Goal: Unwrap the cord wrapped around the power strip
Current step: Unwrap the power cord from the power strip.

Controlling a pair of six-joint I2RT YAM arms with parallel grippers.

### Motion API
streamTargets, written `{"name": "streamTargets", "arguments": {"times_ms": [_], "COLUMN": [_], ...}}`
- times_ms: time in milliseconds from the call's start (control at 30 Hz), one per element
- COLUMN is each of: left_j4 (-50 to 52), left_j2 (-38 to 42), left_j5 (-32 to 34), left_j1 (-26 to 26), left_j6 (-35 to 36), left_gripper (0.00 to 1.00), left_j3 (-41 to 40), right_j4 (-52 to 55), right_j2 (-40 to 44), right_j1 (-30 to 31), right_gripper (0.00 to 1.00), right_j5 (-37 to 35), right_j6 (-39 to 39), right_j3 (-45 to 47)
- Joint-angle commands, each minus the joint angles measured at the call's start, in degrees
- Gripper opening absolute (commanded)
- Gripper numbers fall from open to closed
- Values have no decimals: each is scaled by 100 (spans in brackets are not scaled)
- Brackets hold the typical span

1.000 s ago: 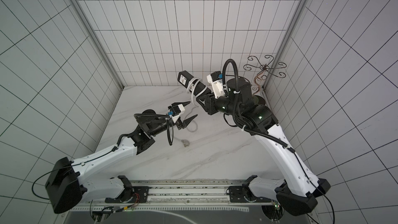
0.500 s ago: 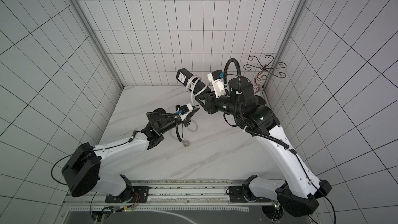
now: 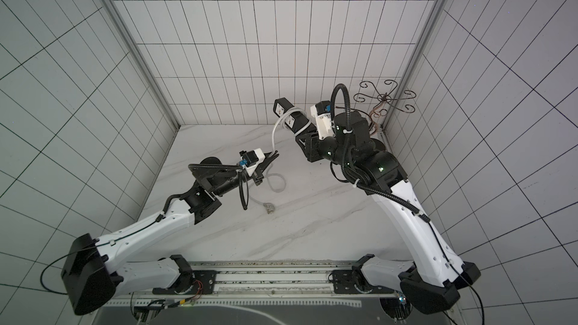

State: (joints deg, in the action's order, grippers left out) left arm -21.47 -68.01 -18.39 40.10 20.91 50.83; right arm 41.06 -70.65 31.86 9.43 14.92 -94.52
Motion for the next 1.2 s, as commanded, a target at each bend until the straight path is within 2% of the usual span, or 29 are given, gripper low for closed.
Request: {"name": "streamTargets", "arguments": {"times_ms": [0,167,367,567,700,867,1033,1100,1167], "left_j4": [1199,2398,3199,3879,3946,3993,3929,3791,3773], "left_j2": [275,190,-379,-958,-1293,-1588,-1525,-1281,-1055], "left_j5": [-674,-1038,-1344,-1737,-1831,-2131,-2017,-1820,-1480], "left_j1": [-521,-1009,-1726,-1811,-1917,-1944,-1944,-1944,-1944], "left_j6": [-111,155,94,248,14,11,104,33,56], "left_gripper": [0,0,0,0,0,3,20,38,52], "left_j3": [371,1154,1953,2350,2269,1971,1849,1815,1781], "right_j4": [44,272,596,241,-257,-1216,-1352,-1351,-1283], "right_j2": [168,297,502,684,852,929,573,498,435], "right_j1": [-49,-48,-55,-48,-48,-48,-48,-56,-60], "right_gripper": [0,0,0,0,0,0,0,0,0], "right_j5": [-307,418,1357,2183,2209,1735,922,668,439], "right_j6": [-326,-591,-859,-684,-487,-235,-161,-122,-99], "right_j3": [182,613,744,581,532,594,275,227,131]}}
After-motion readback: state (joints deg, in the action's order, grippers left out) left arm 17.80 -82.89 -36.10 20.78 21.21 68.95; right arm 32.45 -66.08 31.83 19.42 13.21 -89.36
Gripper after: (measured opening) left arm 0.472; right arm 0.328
